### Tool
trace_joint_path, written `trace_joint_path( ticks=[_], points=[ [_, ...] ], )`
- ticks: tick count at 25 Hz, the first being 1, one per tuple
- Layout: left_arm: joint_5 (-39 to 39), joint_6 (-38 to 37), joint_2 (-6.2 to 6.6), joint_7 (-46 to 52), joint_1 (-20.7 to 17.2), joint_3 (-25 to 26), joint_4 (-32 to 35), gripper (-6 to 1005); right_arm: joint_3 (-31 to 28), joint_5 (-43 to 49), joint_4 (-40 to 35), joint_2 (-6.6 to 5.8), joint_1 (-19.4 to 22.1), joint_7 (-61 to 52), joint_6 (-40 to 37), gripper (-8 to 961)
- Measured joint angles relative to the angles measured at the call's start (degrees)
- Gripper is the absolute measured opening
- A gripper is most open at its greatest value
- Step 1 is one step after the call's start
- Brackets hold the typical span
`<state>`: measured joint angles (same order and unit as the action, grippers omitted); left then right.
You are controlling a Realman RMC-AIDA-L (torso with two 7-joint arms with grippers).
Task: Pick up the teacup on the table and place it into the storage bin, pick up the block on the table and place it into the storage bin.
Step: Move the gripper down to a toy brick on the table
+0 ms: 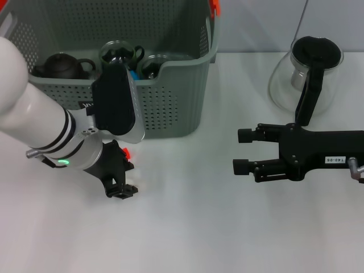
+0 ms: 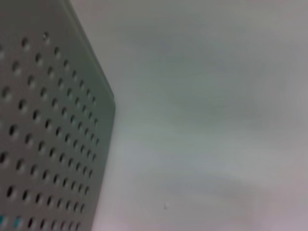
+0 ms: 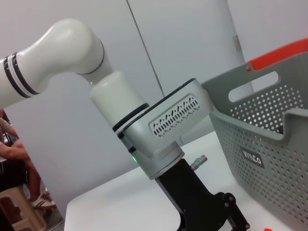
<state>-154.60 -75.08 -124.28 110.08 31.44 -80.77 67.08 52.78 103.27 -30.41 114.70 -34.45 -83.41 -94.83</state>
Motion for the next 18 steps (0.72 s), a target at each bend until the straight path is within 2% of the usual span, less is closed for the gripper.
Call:
trace_joint_path(
  ticks=[18],
  points=[
    [-1.2, 0.6, 0.00, 0.5, 1.1, -0.2, -2.0, 418, -0.1, -0.3, 0.0, -0.11, 0.0, 0.0, 0.0, 912]
  ],
)
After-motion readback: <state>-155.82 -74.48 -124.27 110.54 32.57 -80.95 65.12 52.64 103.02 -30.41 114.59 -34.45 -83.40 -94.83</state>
